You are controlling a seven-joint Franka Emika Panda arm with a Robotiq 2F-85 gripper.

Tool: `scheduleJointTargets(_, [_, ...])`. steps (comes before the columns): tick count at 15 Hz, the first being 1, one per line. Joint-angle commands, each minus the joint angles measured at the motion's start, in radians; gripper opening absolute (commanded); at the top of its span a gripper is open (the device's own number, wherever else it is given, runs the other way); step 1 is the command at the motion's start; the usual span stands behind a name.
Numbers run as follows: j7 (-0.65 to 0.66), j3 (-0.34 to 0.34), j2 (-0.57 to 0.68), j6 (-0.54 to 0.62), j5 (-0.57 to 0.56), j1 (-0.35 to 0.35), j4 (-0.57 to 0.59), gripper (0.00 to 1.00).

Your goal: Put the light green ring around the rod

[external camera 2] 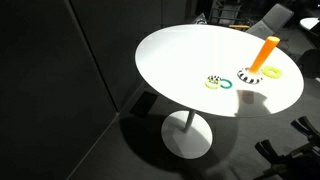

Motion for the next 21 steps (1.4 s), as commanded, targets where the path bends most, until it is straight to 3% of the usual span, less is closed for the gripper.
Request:
scheduleJointTargets(1, [0.009,-0.014,0.001,-0.004,-0.012,0.014,0.002,1.0])
scheduleJointTargets(12, [0.084,0.017,0.093,0.031,-0.031,-0.014,0.055,1.0])
scheduleJointTargets(21, [0.212,0.039,0.353,0.038,-0.093,-0.039,0.205,1.0])
